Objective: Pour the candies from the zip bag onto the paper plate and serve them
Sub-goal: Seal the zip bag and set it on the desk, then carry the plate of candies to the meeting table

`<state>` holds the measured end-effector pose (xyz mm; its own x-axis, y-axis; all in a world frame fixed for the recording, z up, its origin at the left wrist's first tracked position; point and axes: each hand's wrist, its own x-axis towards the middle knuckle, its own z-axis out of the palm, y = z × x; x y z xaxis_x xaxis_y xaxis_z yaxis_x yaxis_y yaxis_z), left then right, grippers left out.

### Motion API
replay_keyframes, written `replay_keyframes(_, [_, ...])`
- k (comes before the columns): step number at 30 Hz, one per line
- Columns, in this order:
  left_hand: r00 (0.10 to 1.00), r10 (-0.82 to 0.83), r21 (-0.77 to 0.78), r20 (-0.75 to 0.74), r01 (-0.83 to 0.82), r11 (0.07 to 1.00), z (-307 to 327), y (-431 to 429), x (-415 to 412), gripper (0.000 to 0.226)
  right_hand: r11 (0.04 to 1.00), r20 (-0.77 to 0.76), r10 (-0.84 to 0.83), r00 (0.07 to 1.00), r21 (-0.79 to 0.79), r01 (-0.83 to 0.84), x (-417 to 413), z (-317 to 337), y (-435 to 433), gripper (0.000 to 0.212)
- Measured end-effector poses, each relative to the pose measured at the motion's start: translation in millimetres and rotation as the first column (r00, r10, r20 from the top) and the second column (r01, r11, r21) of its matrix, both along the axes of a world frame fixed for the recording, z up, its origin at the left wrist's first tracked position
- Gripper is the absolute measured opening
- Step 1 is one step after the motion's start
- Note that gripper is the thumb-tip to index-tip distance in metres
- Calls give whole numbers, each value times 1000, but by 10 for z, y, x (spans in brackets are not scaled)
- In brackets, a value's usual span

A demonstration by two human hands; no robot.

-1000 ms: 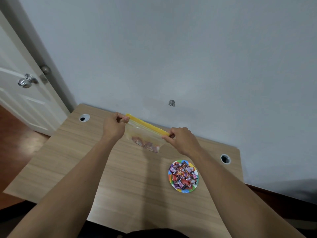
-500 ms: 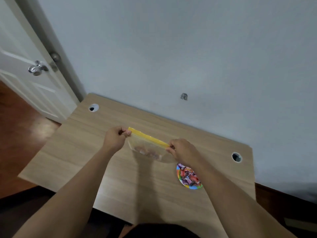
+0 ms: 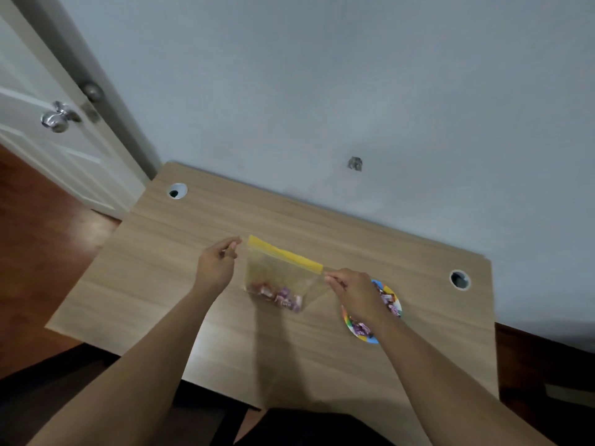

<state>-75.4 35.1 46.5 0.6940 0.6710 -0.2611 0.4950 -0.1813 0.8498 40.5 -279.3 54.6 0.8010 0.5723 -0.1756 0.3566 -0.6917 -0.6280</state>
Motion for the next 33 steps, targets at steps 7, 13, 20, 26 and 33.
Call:
replay_keyframes(7, [996, -54, -1, 73, 54, 999, -19, -363, 300, 28, 959, -60, -269, 961, -106, 262, 202, -136, -794, 25])
replay_keyframes(13, [960, -280, -172, 19, 279, 945, -204, -958, 554, 26, 875, -163, -481, 861, -147, 461, 134, -314, -1467, 21])
replay_keyframes(20, [916, -380, -365, -128, 313, 877, -535, -1555, 729, 21, 786, -263, -618, 741, -207, 583, -35, -560, -1896, 21])
replay_keyframes(26, [899, -376, -440, -222, 252, 862, -801, -1892, 858, 25, 758, -340, -651, 679, -232, 610, -10, -768, -2048, 29])
replay_keyframes(33, [892, -333, -457, -305, 170, 873, -1068, -2201, 939, 18, 758, -447, -644, 621, -257, 600, 55, -1069, -2069, 30])
